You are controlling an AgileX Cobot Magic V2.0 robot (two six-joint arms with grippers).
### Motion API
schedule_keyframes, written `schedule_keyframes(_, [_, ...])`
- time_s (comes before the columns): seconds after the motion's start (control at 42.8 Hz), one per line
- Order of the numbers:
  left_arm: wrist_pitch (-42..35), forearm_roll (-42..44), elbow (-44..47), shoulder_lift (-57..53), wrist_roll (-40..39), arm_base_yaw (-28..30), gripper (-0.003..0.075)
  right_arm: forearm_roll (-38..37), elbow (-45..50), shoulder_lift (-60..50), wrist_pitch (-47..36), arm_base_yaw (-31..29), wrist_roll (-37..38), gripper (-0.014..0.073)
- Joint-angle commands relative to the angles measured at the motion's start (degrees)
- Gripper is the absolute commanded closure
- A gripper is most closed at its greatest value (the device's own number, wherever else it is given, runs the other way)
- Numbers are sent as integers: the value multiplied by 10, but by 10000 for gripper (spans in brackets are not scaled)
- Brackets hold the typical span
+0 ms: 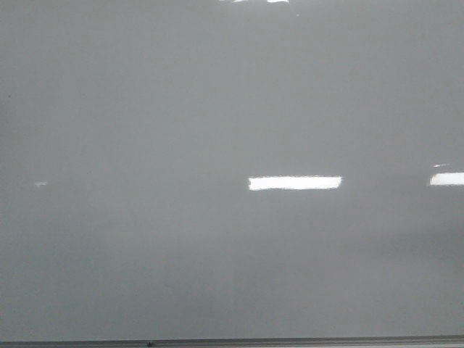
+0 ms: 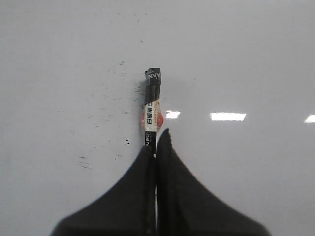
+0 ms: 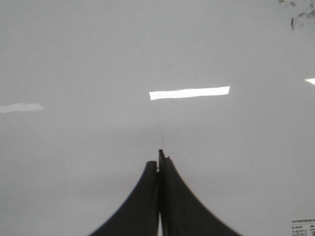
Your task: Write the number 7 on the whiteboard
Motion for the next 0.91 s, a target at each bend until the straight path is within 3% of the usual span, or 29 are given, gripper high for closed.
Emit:
schedule_keyframes(0.0, [-49,-5,2,-8,0,2,741,-5,-2,-7,-51,-1,-2,662])
schedule_keyframes(0.117, [-73,-8,2,-8,0,2,741,-5,-3,-7,-65,-1,-2,662])
schedule_keyframes(0.233, [-181,-8,-7,-8,0,2,741,-5,-23,-7,-98,-1,-2,662])
schedule_keyframes(0.304, [-204,-2,-33,-8,0,2,741,-5,-58,-7,-87,-1,-2,660])
schedule_keyframes(0.584, [-35,82,-197,86,0,2,741,-5,-246,80,93,-1,-2,659])
schedule_keyframes(0.724, [37,82,-244,170,0,2,741,-5,-275,154,92,-1,-2,659])
schedule_keyframes(0.887, [47,75,-253,217,0,2,741,-5,-276,195,76,-1,-2,659])
